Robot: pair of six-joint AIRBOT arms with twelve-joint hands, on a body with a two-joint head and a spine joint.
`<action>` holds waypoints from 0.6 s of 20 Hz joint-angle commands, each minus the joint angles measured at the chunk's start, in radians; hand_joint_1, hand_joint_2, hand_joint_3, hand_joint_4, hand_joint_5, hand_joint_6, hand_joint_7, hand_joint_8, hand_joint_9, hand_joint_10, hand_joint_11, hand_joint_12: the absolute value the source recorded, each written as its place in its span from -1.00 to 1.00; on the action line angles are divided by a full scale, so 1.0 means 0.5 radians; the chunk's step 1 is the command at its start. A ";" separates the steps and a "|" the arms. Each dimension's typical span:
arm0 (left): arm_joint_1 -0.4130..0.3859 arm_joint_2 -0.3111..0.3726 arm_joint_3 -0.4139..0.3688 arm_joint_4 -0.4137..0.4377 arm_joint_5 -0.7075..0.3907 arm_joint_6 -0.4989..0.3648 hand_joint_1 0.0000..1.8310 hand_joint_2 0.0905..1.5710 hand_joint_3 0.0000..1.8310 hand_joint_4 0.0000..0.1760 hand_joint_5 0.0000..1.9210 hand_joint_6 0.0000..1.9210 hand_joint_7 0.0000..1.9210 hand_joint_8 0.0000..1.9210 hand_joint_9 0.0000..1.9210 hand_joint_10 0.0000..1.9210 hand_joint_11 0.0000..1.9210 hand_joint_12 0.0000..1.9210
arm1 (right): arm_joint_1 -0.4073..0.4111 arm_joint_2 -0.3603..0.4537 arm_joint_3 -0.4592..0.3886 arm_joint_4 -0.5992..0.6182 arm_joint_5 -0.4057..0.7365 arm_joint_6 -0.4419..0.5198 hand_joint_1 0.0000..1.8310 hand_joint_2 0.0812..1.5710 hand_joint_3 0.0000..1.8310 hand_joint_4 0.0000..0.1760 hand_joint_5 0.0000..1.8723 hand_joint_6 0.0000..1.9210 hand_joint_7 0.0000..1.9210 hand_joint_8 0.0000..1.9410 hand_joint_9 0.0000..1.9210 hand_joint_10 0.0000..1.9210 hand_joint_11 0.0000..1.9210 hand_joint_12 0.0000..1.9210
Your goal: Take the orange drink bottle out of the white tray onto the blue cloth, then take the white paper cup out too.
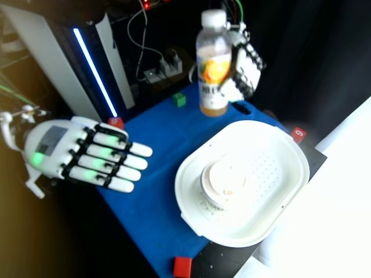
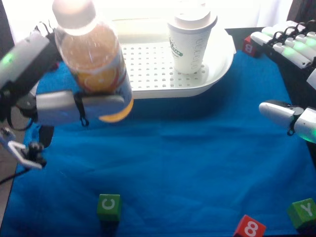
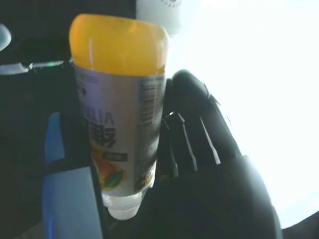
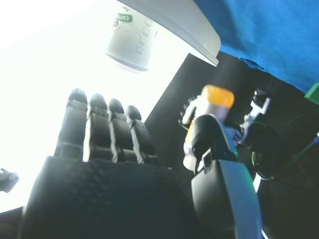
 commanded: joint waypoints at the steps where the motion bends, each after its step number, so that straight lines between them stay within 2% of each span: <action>1: 0.004 -0.029 -0.009 0.000 -0.211 -0.060 0.00 0.53 -1.00 -1.00 -0.39 -0.39 -0.30 -0.07 -0.28 0.22 -0.34 0.57 | 0.012 0.002 0.007 -0.019 0.250 0.009 -0.59 0.69 -1.00 -1.00 -1.00 -1.00 -1.00 -1.00 -1.00 -1.00 -1.00 -0.60; 2: 0.061 -0.066 -0.009 -0.014 -0.148 -0.099 -0.04 0.52 -1.00 -1.00 -0.35 -0.72 -0.32 -0.21 -0.27 0.28 -0.28 0.67 | 0.013 0.002 0.007 -0.018 0.250 0.009 -0.69 0.67 -1.00 -1.00 -1.00 -1.00 -1.00 -1.00 -1.00 -1.00 -1.00 -0.76; 3: 0.072 -0.072 -0.009 -0.016 -0.135 -0.108 -0.04 0.52 -1.00 -1.00 -0.35 -0.72 -0.32 -0.21 -0.27 0.28 -0.28 0.67 | 0.013 0.002 0.007 -0.018 0.250 0.009 -0.69 0.67 -1.00 -1.00 -1.00 -1.00 -1.00 -1.00 -1.00 -1.00 -1.00 -0.76; 5: 0.101 -0.082 -0.013 -0.015 -0.074 -0.118 -0.20 0.54 -1.00 -1.00 -0.47 -0.92 -0.42 -0.67 -0.59 -0.05 -0.68 0.62 | 0.013 0.002 0.011 -0.015 0.250 0.009 -0.80 0.68 -1.00 -1.00 -1.00 -1.00 -1.00 -1.00 -1.00 -1.00 -1.00 -0.77; 6: 0.114 -0.081 -0.021 -0.014 -0.060 -0.117 -0.26 0.49 -1.00 -0.72 -0.60 -0.99 -0.55 -0.89 -0.71 -0.45 -0.94 0.35 | 0.013 0.002 0.011 -0.013 0.250 0.009 -0.77 0.68 -1.00 -1.00 -1.00 -1.00 -1.00 -1.00 -1.00 -1.00 -1.00 -0.77; 7: 0.131 -0.078 -0.030 -0.021 -0.071 -0.117 -0.35 0.49 -1.00 -0.45 -0.69 -1.00 -0.63 -0.97 -0.75 -0.72 -0.99 0.05 | 0.013 0.002 0.011 -0.013 0.250 0.009 -0.76 0.69 -1.00 -1.00 -1.00 -1.00 -1.00 -1.00 -1.00 -1.00 -1.00 -0.77; 8: 0.179 -0.053 -0.071 -0.067 -0.127 -0.081 -0.50 0.54 -0.99 0.19 -0.87 -1.00 -0.87 -1.00 -0.95 -0.93 -1.00 -0.76 | 0.013 0.002 0.012 -0.012 0.251 0.009 -0.69 0.69 -1.00 -1.00 -1.00 -1.00 -1.00 -1.00 -1.00 -1.00 -1.00 -0.85; 9: 0.233 -0.009 -0.125 -0.112 -0.188 -0.027 -0.55 0.54 -1.00 0.58 -0.97 -1.00 -0.97 -1.00 -0.99 -0.99 -1.00 -0.95 | 0.013 0.002 0.013 -0.010 0.255 0.009 -0.66 0.69 -1.00 -1.00 -1.00 -1.00 -1.00 -1.00 -1.00 -1.00 -1.00 -0.87; 10: 0.278 0.019 -0.158 -0.143 -0.244 0.006 -0.54 0.51 -1.00 0.36 -0.99 -1.00 -0.99 -1.00 -1.00 -1.00 -1.00 -0.99 | 0.013 0.002 0.013 -0.010 0.257 0.009 -0.69 0.71 -0.99 -1.00 -1.00 -1.00 -1.00 -1.00 -1.00 -1.00 -1.00 -0.86; 11: 0.334 0.046 -0.190 -0.187 -0.321 0.021 -0.55 0.48 -1.00 0.32 -1.00 -1.00 -1.00 -1.00 -1.00 -1.00 -1.00 -1.00 | 0.013 0.002 0.013 -0.010 0.258 0.009 -0.70 0.70 -0.99 -1.00 -1.00 -1.00 -1.00 -1.00 -1.00 -1.00 -1.00 -0.86; 12: 0.367 0.059 -0.203 -0.212 -0.369 0.021 -0.60 0.40 -1.00 0.44 -1.00 -1.00 -1.00 -1.00 -1.00 -1.00 -1.00 -1.00 | 0.013 0.002 0.013 -0.010 0.260 0.010 -0.71 0.70 -1.00 -1.00 -1.00 -1.00 -1.00 -1.00 -1.00 -1.00 -1.00 -0.86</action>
